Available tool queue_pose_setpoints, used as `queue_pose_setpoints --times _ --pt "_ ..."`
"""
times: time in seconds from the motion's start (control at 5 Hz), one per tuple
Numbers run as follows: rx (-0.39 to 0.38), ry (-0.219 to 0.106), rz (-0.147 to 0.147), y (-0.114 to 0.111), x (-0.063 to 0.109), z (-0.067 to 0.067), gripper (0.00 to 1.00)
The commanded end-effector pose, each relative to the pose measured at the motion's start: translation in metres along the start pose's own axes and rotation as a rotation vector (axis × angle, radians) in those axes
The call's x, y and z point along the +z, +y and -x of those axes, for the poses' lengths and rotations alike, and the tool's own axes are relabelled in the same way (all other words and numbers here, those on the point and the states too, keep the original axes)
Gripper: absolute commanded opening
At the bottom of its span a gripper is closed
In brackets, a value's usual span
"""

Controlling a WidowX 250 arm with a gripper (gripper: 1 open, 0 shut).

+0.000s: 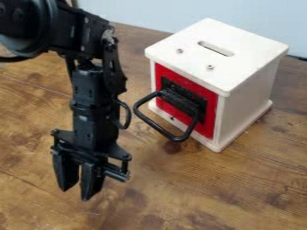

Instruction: Close the drawer

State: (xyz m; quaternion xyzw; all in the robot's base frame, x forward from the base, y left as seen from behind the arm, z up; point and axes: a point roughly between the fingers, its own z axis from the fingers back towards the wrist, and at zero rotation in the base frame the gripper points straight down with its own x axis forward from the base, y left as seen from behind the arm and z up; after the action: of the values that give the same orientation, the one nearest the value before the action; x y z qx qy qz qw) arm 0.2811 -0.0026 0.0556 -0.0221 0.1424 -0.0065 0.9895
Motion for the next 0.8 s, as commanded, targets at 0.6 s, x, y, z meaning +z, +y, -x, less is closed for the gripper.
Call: queue_pose_setpoints --times 0.6 --pt "0.043 -0.044 0.026 0.0028 0.003 -0.0094 1.0"
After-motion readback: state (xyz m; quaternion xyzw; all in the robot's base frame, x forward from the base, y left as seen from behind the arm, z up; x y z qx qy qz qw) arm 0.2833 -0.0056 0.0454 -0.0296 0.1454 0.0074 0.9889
